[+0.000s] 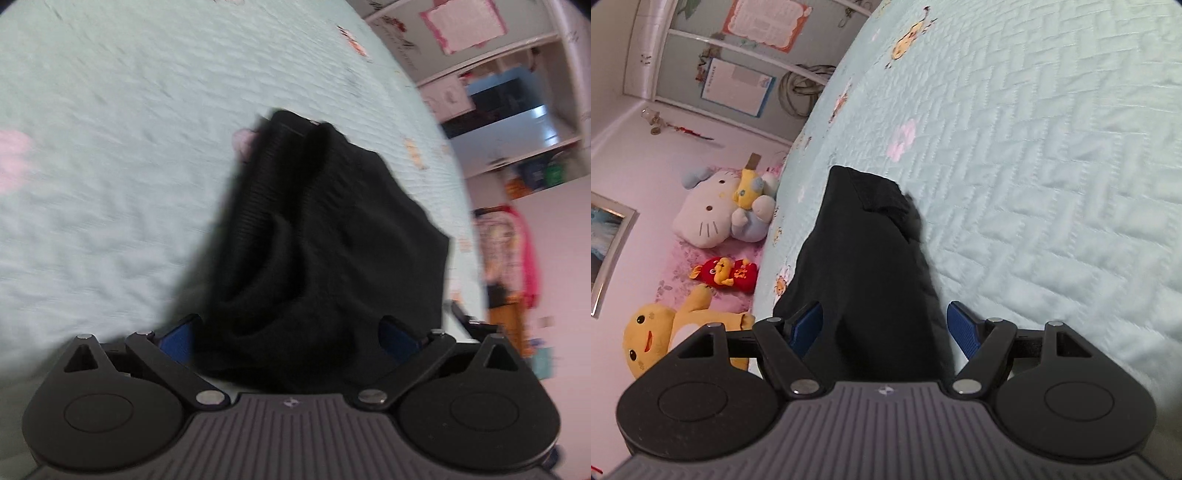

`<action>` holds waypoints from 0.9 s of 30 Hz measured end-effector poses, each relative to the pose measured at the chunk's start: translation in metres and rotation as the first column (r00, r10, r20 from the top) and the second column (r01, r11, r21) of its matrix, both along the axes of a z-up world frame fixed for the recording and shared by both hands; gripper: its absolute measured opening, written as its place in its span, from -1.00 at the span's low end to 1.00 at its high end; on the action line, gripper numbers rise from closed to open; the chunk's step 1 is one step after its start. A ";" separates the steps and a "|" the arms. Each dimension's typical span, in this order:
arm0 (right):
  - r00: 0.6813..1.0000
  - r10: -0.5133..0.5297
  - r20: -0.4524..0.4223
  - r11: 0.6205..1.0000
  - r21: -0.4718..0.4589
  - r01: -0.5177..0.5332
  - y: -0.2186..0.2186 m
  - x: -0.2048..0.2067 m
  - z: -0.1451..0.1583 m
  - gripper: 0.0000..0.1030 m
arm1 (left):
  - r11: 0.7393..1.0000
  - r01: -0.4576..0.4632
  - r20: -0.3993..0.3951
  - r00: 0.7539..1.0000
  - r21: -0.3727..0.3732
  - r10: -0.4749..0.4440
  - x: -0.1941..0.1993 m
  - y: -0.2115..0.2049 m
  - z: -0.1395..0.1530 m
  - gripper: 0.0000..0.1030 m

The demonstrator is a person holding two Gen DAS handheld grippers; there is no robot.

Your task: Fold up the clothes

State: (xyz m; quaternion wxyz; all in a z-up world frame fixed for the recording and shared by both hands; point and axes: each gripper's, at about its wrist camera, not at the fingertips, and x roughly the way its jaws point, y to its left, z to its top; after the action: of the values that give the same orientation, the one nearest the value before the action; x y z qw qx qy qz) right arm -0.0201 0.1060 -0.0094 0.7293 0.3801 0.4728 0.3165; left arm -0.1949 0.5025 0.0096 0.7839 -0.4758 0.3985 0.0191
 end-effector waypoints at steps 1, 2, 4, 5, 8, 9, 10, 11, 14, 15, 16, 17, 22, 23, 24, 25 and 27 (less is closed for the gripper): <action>1.000 0.011 0.001 1.000 0.002 -0.011 0.003 0.004 -0.001 0.44 | 1.000 -0.012 0.014 1.000 -0.016 0.013 0.001 0.000 -0.003 1.00; 1.000 0.023 0.004 1.000 -0.001 -0.023 0.007 0.007 -0.001 0.44 | 0.999 -0.023 0.031 0.999 -0.032 0.024 0.002 0.001 -0.005 1.00; 0.999 0.047 0.013 0.999 -0.009 -0.047 0.014 0.013 0.000 0.43 | 0.998 -0.041 0.059 0.997 -0.056 0.045 0.002 0.001 -0.008 1.00; 0.998 0.054 0.015 0.998 -0.024 -0.054 0.018 0.014 0.000 0.33 | 0.998 -0.047 0.065 0.997 -0.053 0.050 0.002 0.000 -0.008 0.99; 0.997 0.071 0.018 0.994 -0.080 -0.069 0.030 0.018 0.000 -0.10 | 0.999 -0.036 0.067 0.997 0.016 0.035 0.003 -0.008 -0.002 0.68; 0.997 0.069 0.023 0.994 -0.091 -0.067 0.030 0.017 0.002 -0.15 | 0.998 -0.027 0.062 0.998 0.052 0.024 0.003 -0.012 0.000 0.54; 0.998 0.063 0.030 0.994 -0.092 -0.060 0.030 0.014 0.003 -0.23 | 0.996 -0.019 0.055 0.998 0.086 0.015 0.003 -0.014 0.002 0.24; 0.998 0.054 0.039 0.994 -0.093 -0.050 0.028 0.010 0.006 -0.35 | 0.994 -0.018 0.049 0.999 0.105 0.013 0.002 -0.015 0.003 0.11; 0.993 0.053 0.102 0.993 -0.112 -0.042 0.025 -0.007 0.021 -0.55 | 0.995 -0.026 0.062 0.998 0.098 0.020 -0.011 -0.010 0.005 -0.08; 0.991 0.056 0.124 0.991 -0.124 -0.041 0.025 -0.013 0.027 -0.56 | 0.994 -0.026 0.070 0.997 0.102 0.019 -0.015 -0.010 0.007 -0.10; 0.988 0.059 0.146 0.989 -0.141 -0.038 0.024 -0.020 0.033 -0.57 | 0.994 -0.024 0.078 0.997 0.111 0.015 -0.019 -0.012 0.010 -0.14; 0.984 0.062 0.166 0.987 -0.156 -0.036 0.025 -0.028 0.040 -0.58 | 0.993 -0.023 0.088 0.996 0.119 0.012 -0.023 -0.015 0.014 -0.16; 0.964 0.097 0.249 0.977 -0.208 -0.044 0.025 -0.062 0.072 -0.61 | 0.994 -0.033 0.153 0.988 0.109 0.016 -0.053 -0.024 0.036 -0.19; 0.960 0.109 0.259 0.976 -0.212 -0.053 0.026 -0.068 0.079 -0.61 | 0.993 -0.037 0.161 0.987 0.115 0.019 -0.061 -0.025 0.042 -0.19; 0.956 0.122 0.269 0.975 -0.215 -0.064 0.028 -0.074 0.086 -0.61 | 0.992 -0.042 0.169 0.985 0.121 0.022 -0.069 -0.026 0.047 -0.19; 0.950 0.137 0.280 0.974 -0.215 -0.078 0.033 -0.079 0.094 -0.62 | 0.990 -0.052 0.177 0.984 0.128 0.029 -0.077 -0.025 0.054 -0.19; 0.937 0.171 0.305 0.971 -0.212 -0.108 0.045 -0.089 0.108 -0.62 | 0.986 -0.085 0.194 0.979 0.144 0.056 -0.096 -0.019 0.068 -0.19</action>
State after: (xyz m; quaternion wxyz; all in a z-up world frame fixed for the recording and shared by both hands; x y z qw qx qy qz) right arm -0.1095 0.1510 0.0990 0.8052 0.2168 0.4021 0.3782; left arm -0.2910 0.4840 0.0774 0.8510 -0.4283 0.3023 0.0317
